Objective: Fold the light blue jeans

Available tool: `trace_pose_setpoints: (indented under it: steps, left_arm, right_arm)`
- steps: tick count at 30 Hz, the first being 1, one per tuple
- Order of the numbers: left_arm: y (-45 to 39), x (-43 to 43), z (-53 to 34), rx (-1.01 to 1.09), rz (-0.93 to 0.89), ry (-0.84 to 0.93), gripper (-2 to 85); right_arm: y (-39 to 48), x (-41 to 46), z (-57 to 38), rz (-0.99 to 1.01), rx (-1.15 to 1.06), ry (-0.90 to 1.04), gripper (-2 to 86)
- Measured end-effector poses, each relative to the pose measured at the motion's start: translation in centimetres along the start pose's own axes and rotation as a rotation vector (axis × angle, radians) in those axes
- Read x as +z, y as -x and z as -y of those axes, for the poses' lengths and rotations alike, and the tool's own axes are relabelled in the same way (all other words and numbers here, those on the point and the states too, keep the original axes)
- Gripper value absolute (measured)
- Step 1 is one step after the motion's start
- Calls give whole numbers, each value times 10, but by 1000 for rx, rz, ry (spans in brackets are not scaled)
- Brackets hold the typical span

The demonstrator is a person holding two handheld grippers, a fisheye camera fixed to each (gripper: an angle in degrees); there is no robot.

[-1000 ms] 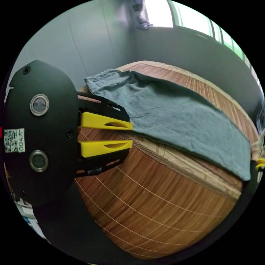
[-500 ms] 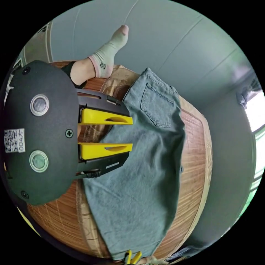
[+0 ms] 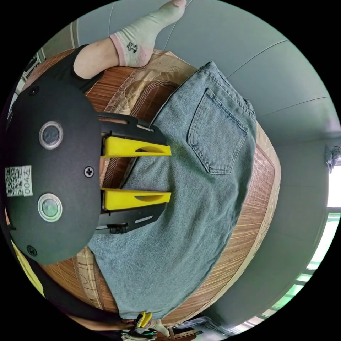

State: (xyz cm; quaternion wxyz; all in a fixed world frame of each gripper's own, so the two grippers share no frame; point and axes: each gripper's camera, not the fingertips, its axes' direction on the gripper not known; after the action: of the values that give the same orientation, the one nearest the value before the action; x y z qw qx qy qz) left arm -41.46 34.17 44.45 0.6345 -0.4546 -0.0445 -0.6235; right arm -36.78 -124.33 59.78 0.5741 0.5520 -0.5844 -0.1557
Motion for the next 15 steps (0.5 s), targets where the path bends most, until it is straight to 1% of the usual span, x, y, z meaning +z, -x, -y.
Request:
trace_pose_setpoints:
  steps: [4,6,7,10,12,14,15]
  left_arm:
    - [12,-12,-7,-18,-43,6,139]
    - [17,-29,-17,-32,-72,-28,139]
    - [18,-44,-29,-31,-102,-68,136]
    - [13,-76,-80,9,-123,-137,126]
    - [4,-86,-116,57,-104,-134,118]
    - [-10,-88,-157,114,-54,-117,108]
    - [-13,-88,-165,124,-43,-114,107]
  right_arm:
    - [8,1,-6,-44,51,-36,137]
    - [14,-2,-9,-61,66,-40,155]
    - [21,-8,-12,-51,61,-71,168]
    - [33,-23,-18,36,102,-183,183]
    - [40,-23,-20,71,119,-218,183]
    - [52,-20,-24,158,165,-296,179]
    - [56,-18,-25,176,178,-312,177]
